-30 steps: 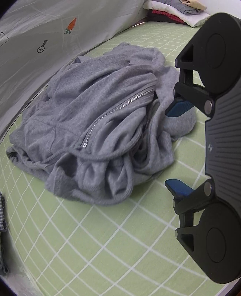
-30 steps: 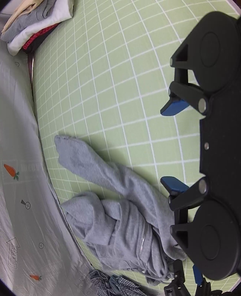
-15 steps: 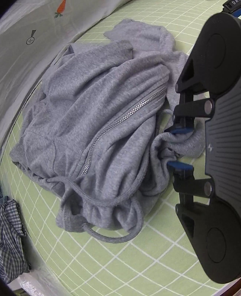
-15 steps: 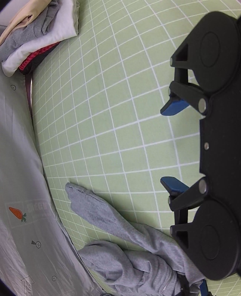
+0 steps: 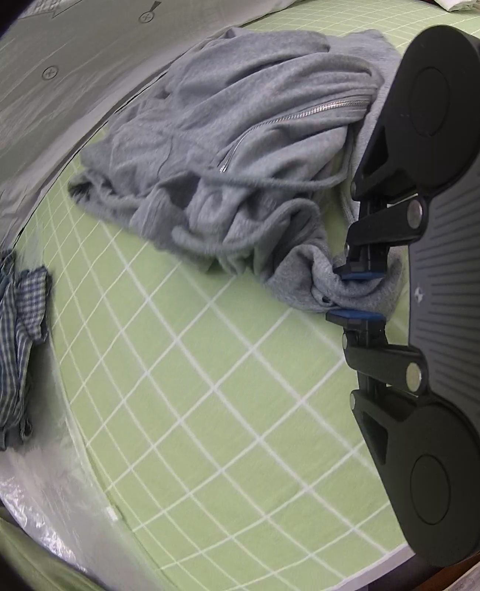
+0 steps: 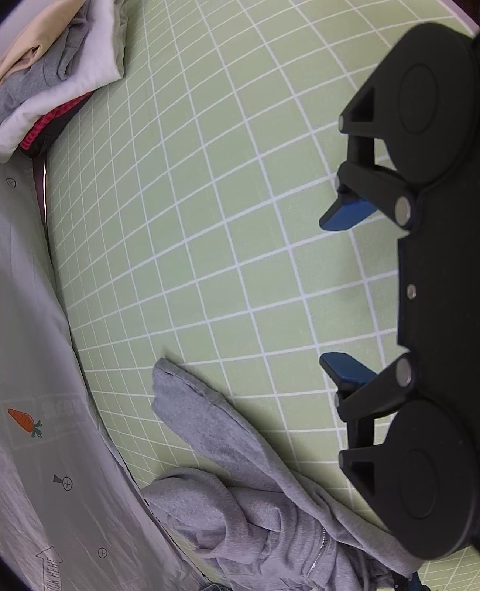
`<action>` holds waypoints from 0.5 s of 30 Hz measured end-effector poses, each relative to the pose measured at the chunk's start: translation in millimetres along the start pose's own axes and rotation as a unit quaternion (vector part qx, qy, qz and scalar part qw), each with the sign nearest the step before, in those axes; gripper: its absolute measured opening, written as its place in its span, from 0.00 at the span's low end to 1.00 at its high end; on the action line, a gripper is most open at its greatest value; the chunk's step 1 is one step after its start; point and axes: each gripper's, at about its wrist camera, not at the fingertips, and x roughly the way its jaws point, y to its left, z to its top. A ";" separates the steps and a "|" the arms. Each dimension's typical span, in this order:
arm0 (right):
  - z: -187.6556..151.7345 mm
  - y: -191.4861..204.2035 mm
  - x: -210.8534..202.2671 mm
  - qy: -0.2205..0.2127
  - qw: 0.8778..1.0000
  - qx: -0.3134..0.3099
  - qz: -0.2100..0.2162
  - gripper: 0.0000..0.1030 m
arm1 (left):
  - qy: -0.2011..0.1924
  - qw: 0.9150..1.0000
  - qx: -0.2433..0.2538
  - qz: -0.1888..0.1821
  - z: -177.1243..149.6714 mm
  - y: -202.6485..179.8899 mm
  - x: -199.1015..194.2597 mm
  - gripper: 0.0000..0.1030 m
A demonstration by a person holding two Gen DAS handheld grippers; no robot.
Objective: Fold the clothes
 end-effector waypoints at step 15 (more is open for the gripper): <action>-6.3 102.7 3.6 -0.012 1.000 -0.004 0.004 0.72 | -0.046 0.996 -0.054 0.047 108.3 121.1 2.6 0.08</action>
